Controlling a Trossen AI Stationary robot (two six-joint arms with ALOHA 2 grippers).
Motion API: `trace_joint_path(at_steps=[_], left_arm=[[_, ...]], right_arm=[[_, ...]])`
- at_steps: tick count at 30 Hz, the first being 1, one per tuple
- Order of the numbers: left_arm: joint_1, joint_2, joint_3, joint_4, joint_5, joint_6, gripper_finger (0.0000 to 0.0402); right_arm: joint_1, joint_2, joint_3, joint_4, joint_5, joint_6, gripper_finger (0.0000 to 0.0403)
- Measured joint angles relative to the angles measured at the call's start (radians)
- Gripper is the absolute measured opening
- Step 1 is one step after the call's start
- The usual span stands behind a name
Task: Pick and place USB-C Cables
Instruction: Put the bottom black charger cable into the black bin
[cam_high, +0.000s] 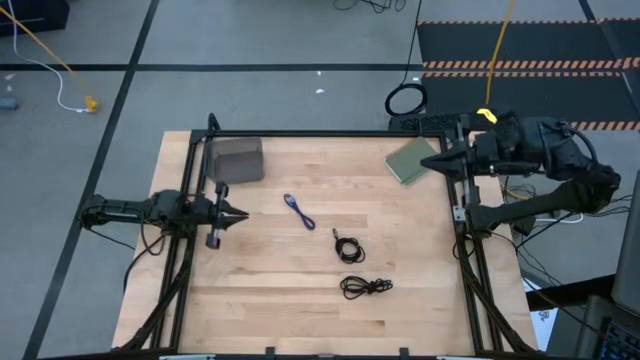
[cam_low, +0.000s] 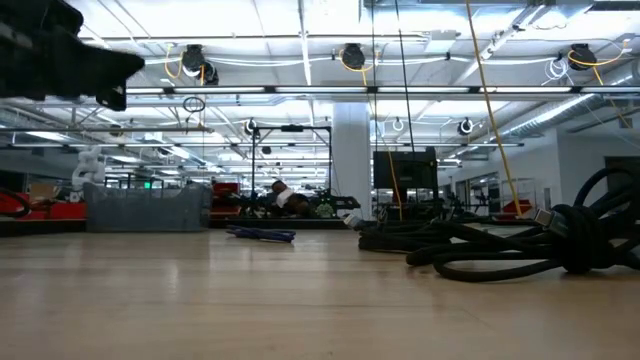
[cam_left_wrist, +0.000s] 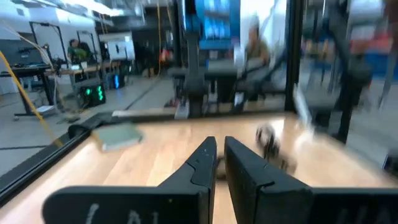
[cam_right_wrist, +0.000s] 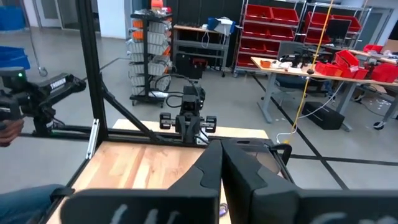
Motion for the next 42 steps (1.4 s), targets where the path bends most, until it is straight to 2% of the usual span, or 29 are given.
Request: trace_joint_path(at_steps=[6, 13, 16, 23, 27, 42], left_arm=[[0.0, 0.0, 0.0, 0.169, 0.001, -0.152, 0.0037], [0.0, 0.035, 0.127, 0.106, 0.002, -0.166, 0.0037], [0.0, 0.085, 0.252, 0.037, 0.002, -0.166, 0.0037], [0.0, 0.267, 0.626, -0.277, 0.004, -0.167, 0.0037], [0.0, 0.383, 0.829, -0.404, 0.004, -0.133, 0.0037], [0.0, 0.792, 1.49, -0.846, 0.004, -0.021, 0.0037]], right_arm=[[0.0, 0.013, 0.0, 0.022, 0.0, 0.017, 0.0], [0.0, 0.014, 0.0, 0.03, 0.0, 0.046, 0.0], [0.0, 0.014, 0.0, 0.029, 0.0, 0.071, 0.0], [0.0, 0.014, 0.0, 0.006, 0.0, 0.074, 0.0], [0.0, 0.014, 0.0, 0.001, 0.0, 0.107, 0.0], [0.0, 0.014, 0.0, -0.022, 0.0, 0.121, 0.0]])
